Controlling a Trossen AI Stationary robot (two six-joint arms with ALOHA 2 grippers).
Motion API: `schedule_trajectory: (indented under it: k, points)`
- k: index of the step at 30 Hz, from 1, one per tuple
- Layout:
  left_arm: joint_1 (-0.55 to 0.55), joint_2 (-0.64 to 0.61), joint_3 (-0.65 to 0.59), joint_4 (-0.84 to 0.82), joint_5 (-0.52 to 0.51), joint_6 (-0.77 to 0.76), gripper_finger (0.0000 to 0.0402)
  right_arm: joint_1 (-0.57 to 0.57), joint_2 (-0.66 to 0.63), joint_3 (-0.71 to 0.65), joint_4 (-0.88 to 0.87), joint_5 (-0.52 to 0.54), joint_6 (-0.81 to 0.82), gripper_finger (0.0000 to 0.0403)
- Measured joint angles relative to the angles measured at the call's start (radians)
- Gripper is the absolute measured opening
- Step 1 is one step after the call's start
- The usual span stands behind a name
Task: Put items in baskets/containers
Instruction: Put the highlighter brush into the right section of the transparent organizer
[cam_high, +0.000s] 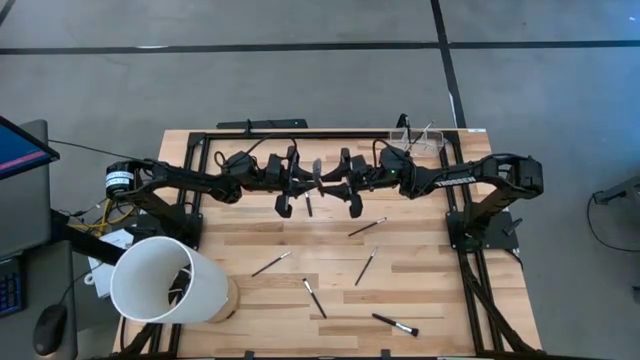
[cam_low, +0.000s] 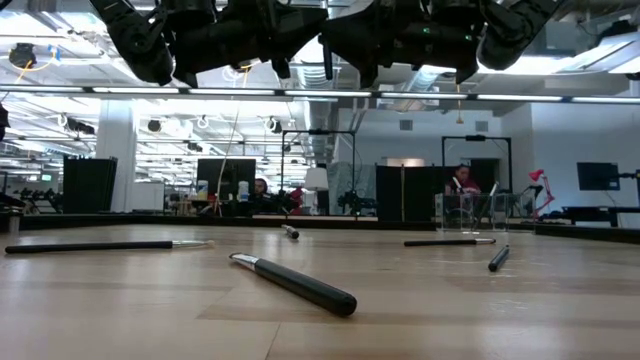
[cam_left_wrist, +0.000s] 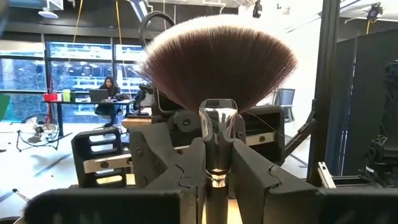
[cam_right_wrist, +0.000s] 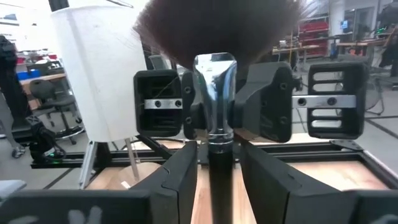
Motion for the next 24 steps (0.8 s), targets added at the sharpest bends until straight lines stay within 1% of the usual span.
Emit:
schedule_trajectory:
  k: [2, 6, 8, 11, 18, 20, 22, 24]
  points:
    - [-0.005, 0.000, 0.000, -0.002, -0.004, -0.001, 0.0057, 0.004, 0.000, 0.000, 0.007, 0.026, -0.003, 0.0109]
    - [-0.015, 0.000, 0.000, -0.002, -0.015, 0.001, 0.0057, 0.010, 0.000, 0.000, 0.011, 0.031, -0.032, 0.0092]
    - [-0.015, 0.000, 0.000, -0.002, -0.015, 0.001, 0.0057, 0.014, 0.000, 0.000, 0.011, 0.034, -0.041, 0.0074]
    - [-0.014, 0.000, 0.000, -0.003, -0.015, 0.002, 0.0057, 0.014, 0.000, 0.000, 0.012, 0.033, -0.067, 0.0037]
    - [-0.010, -0.002, 0.000, -0.044, -0.021, 0.004, 0.0075, 0.010, 0.000, -0.002, 0.006, 0.048, -0.127, 0.0034]
    - [-0.009, -0.002, -0.002, -0.058, -0.051, -0.005, 0.0080, 0.010, 0.000, -0.002, 0.005, 0.078, -0.129, 0.0034]
    - [-0.009, -0.002, -0.015, -0.058, -0.109, -0.018, 0.0084, 0.008, 0.002, -0.002, -0.002, 0.133, -0.114, 0.0034]
    - [-0.007, -0.010, -0.032, -0.068, -0.163, -0.018, 0.0091, 0.001, 0.003, -0.002, -0.028, 0.163, -0.110, 0.0034]
